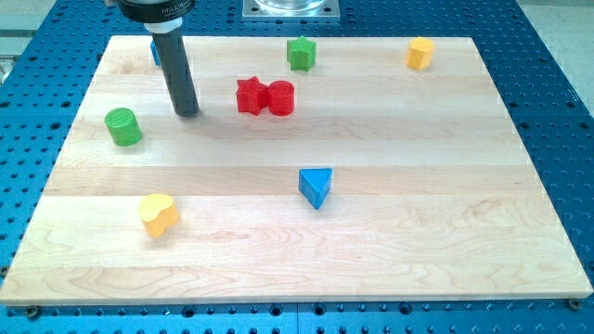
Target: Move the red circle diagonally between blue triangle and green circle
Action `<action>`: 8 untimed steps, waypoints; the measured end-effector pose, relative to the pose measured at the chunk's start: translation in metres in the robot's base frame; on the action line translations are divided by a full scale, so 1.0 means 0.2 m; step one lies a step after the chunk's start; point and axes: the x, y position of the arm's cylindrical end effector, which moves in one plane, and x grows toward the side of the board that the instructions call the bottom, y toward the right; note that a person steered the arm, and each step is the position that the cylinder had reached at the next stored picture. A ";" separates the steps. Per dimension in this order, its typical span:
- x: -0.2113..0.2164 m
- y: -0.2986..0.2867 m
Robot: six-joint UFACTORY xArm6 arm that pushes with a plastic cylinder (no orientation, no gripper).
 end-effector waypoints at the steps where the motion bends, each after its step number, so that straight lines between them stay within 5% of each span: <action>1: 0.00 0.02; 4: -0.29 0.59; 6: -0.04 0.75; 8: 0.16 0.56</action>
